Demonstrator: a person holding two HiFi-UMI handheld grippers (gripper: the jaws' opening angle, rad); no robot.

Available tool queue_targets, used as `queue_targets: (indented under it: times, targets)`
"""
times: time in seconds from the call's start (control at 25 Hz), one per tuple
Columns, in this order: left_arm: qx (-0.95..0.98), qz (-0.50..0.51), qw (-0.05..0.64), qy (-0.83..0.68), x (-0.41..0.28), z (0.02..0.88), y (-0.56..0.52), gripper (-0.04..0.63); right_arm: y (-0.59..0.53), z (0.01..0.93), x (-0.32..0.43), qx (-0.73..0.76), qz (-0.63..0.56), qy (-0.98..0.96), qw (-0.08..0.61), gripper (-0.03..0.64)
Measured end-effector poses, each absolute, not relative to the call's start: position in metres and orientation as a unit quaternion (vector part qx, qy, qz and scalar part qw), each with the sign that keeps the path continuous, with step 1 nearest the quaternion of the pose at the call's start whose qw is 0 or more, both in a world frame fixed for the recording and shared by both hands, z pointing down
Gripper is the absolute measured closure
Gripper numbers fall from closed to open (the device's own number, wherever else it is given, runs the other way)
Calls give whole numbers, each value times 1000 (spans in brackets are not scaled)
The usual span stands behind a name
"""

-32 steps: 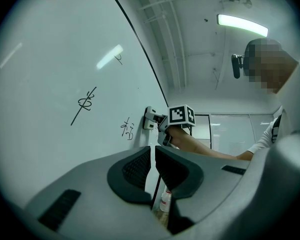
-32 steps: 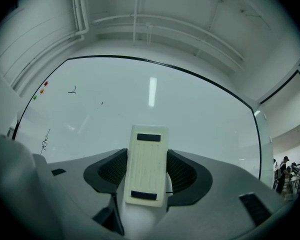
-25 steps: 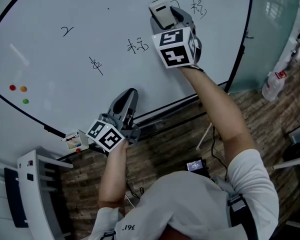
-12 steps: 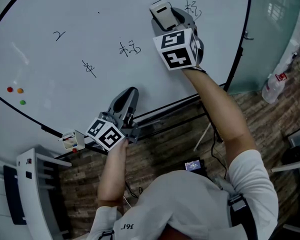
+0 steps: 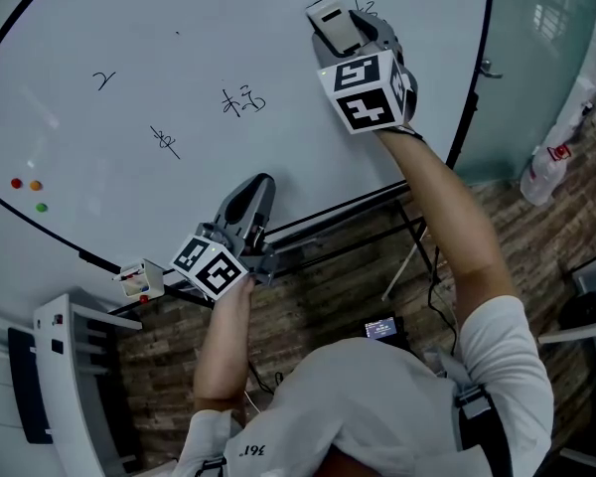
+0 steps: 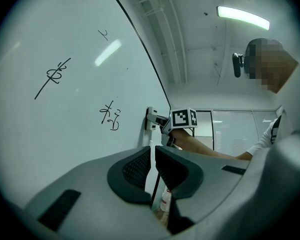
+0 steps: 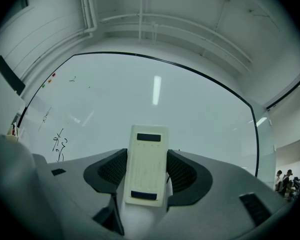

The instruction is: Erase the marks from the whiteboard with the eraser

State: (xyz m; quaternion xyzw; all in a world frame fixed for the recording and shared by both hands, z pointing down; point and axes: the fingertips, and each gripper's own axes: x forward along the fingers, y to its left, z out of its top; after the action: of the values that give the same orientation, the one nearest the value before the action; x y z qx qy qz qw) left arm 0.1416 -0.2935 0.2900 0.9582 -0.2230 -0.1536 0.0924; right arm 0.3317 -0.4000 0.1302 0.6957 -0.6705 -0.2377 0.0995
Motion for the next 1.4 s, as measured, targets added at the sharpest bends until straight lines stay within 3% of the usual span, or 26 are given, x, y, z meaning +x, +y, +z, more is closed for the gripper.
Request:
queue_targets:
  times: [0.8,1.4]
  targets:
    - [957,-142,99,-231,168,299,-295,560,-399,138,410,716,-201,-665,71,354]
    - [954,-144,100,-242,143,303,-293,560,-398,152,469,757,-177,-623,79,354]
